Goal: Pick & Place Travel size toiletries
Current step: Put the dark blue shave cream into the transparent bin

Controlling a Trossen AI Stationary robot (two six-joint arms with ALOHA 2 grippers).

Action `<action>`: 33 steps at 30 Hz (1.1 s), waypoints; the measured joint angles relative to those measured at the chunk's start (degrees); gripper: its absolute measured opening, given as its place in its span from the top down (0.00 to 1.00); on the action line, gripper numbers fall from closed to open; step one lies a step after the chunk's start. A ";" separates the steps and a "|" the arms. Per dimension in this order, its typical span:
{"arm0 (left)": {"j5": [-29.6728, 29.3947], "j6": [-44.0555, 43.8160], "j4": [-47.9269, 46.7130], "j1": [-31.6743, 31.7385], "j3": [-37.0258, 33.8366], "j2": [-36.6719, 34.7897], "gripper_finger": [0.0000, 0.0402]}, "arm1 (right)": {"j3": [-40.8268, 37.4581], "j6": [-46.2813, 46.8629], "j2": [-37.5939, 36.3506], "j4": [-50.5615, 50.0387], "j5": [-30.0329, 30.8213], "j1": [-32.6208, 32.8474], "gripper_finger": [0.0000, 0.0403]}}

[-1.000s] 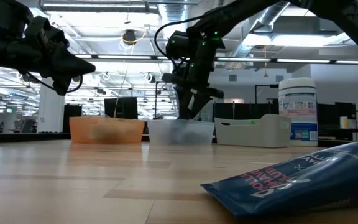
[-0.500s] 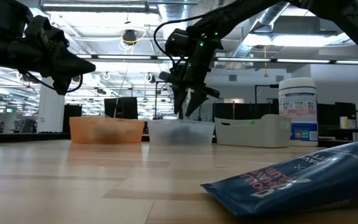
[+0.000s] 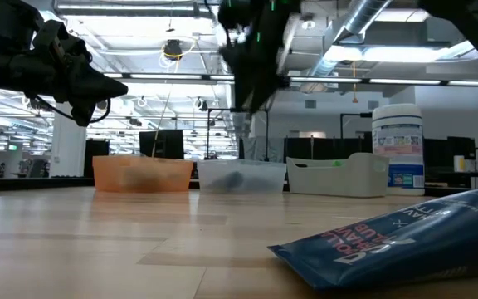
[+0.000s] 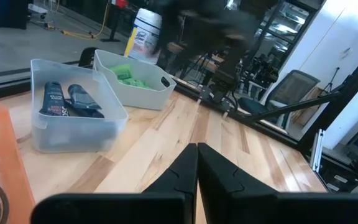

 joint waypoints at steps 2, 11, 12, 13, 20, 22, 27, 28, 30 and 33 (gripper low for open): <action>0.00 0.00 0.02 -0.01 0.00 0.00 0.99 | 3.68 -1.63 -0.36 -4.82 -1.62 3.83 0.50; 0.00 0.00 0.09 0.01 0.00 0.00 0.99 | 10.33 4.78 -0.65 -7.59 -2.02 26.11 0.47; 0.00 0.00 0.10 0.02 0.00 0.00 0.99 | 10.28 6.24 -0.55 -7.77 -1.71 28.21 0.45; 0.00 0.00 0.10 0.01 0.00 0.00 0.99 | 10.22 7.70 -0.35 -7.82 -1.42 30.08 0.43; 0.00 0.00 0.19 0.02 0.00 0.00 0.99 | 9.40 13.75 2.13 -7.00 0.30 39.95 0.34; 0.00 0.00 0.21 0.01 0.00 0.02 0.99 | 7.85 14.75 2.98 -8.21 1.69 41.95 0.34; 0.00 0.00 1.17 0.02 0.00 0.87 0.99 | 4.19 14.77 7.81 -7.73 1.32 45.26 0.34; -0.02 0.00 1.21 0.02 0.00 1.00 0.99 | 4.03 14.78 9.20 -6.89 0.61 45.62 0.34; 0.02 0.00 1.43 0.02 0.00 1.53 0.99 | 3.88 14.71 11.83 -6.35 -1.31 46.01 0.34; 0.02 0.00 1.57 0.02 0.00 1.89 0.99 | 3.84 14.42 15.19 -5.30 -4.52 46.46 0.34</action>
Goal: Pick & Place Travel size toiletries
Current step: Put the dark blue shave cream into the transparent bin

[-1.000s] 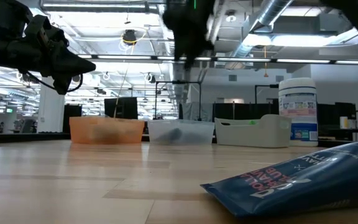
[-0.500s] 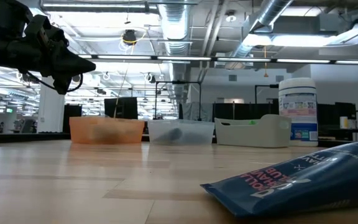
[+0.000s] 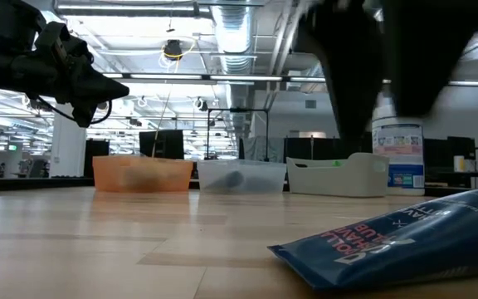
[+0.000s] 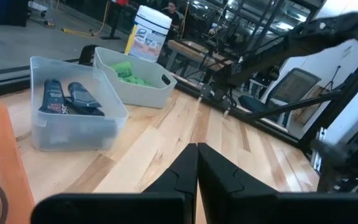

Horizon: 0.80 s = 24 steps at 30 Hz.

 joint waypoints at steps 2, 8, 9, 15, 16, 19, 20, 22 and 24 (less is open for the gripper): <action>-0.01 0.00 0.31 0.00 0.00 0.35 0.99 | -0.02 -0.18 1.90 0.30 -1.54 0.13 0.34; -0.02 0.00 0.41 0.00 0.00 0.36 0.99 | -0.03 -1.71 5.96 0.65 -3.05 1.38 0.34; -0.02 0.00 0.59 0.00 0.00 0.36 0.99 | -0.03 -1.69 6.46 0.70 -3.05 1.43 0.34; -0.02 0.00 1.15 0.00 0.00 0.36 0.99 | -0.84 -1.44 6.76 1.59 -3.21 1.25 0.36; -0.02 0.00 1.18 0.00 0.00 0.37 0.99 | -0.84 -1.42 6.76 1.64 -3.16 1.24 0.38; -0.02 0.00 1.16 0.00 0.00 0.36 0.99 | -0.88 -1.64 6.81 1.74 -3.20 1.07 0.46; -0.02 0.00 1.18 0.00 0.00 0.36 0.99 | -0.88 -1.66 6.81 1.74 -3.21 1.03 0.50; -0.02 0.00 1.20 0.00 0.00 0.36 0.99 | -0.92 -1.68 6.85 1.80 -3.27 0.99 0.57; -0.02 0.00 1.22 0.00 0.00 0.36 0.99 | -0.91 -2.11 6.86 1.93 -3.26 0.94 0.63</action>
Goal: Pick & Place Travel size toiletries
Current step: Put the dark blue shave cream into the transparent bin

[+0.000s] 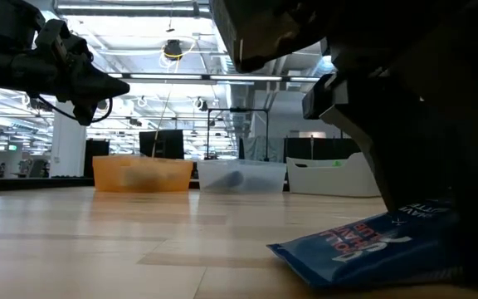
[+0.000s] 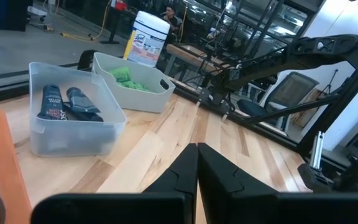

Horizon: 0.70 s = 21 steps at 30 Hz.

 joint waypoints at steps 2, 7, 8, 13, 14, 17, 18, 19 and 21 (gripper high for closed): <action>0.00 0.00 0.13 0.00 0.00 0.00 0.99 | -0.01 -1.50 -0.37 0.07 0.09 -0.08 0.69; 0.00 0.00 0.26 0.00 0.00 0.00 0.99 | -0.21 -5.60 -1.47 0.19 0.82 -1.50 0.78; 0.00 0.00 0.27 0.00 0.00 0.00 0.99 | -0.21 -6.28 -1.56 0.27 0.81 -2.18 0.79; 0.00 0.00 0.29 0.00 0.00 0.00 0.99 | -0.18 -10.71 -4.74 -0.23 1.58 -5.93 0.82; 0.00 0.00 0.29 0.00 0.00 0.00 0.99 | -0.20 -11.76 -5.41 -0.68 2.11 -6.84 0.83; 0.00 0.00 0.29 0.00 0.00 0.00 0.99 | -0.23 -14.84 -7.73 -0.83 4.01 -10.52 0.83; 0.00 0.00 0.33 0.00 0.00 0.02 0.99 | -0.23 -15.95 -8.76 -1.21 4.78 -11.98 0.83; 0.00 0.00 0.36 0.00 0.00 0.06 0.99 | -0.22 -17.03 -9.80 -1.12 5.31 -13.54 0.83; 0.00 0.00 0.34 0.00 0.00 0.12 0.99 | -0.14 -19.03 -11.94 -0.82 6.65 -17.01 0.83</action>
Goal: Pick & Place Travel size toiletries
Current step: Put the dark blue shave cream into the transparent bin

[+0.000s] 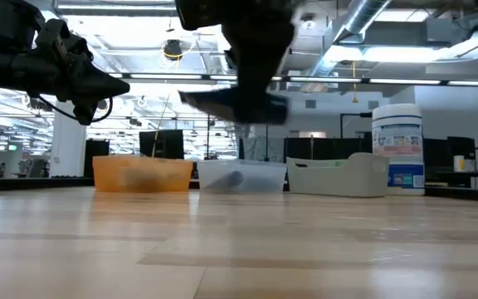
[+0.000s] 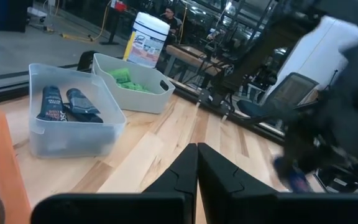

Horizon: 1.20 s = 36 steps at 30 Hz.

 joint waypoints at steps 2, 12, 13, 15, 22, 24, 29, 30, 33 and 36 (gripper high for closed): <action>0.00 0.00 0.15 0.00 0.00 0.08 0.99 | 0.00 -1.55 -1.95 0.48 1.36 -3.73 0.83; 0.00 0.00 0.39 0.00 0.00 0.25 0.99 | 0.09 2.94 -7.02 6.62 2.90 -24.80 0.83; 0.00 0.00 0.43 0.00 0.00 0.26 0.99 | 0.03 3.55 -7.02 6.57 2.85 -26.60 0.83; 0.00 0.00 0.50 0.00 0.00 0.25 0.99 | 0.09 4.48 -6.65 7.52 2.80 -29.54 0.83; 0.00 0.00 0.79 0.00 0.00 0.25 0.99 | 0.07 4.97 -3.31 8.84 2.62 -34.75 0.82; 0.00 0.00 0.80 0.00 0.00 0.25 0.99 | 0.07 4.98 -2.32 8.82 2.58 -35.24 0.82; 0.00 0.00 0.83 0.00 0.00 0.25 0.99 | 0.07 7.10 0.88 9.02 2.66 -35.91 0.82; 0.00 0.00 0.81 0.00 0.00 0.25 0.99 | 0.07 7.63 1.35 9.16 2.66 -36.12 0.82; 0.00 0.00 0.87 0.00 0.00 0.25 0.99 | 0.07 8.78 1.96 9.11 2.64 -36.81 0.82; -0.01 0.00 0.92 -0.01 0.00 0.25 0.99 | 0.07 9.05 1.98 10.64 2.83 -37.60 0.79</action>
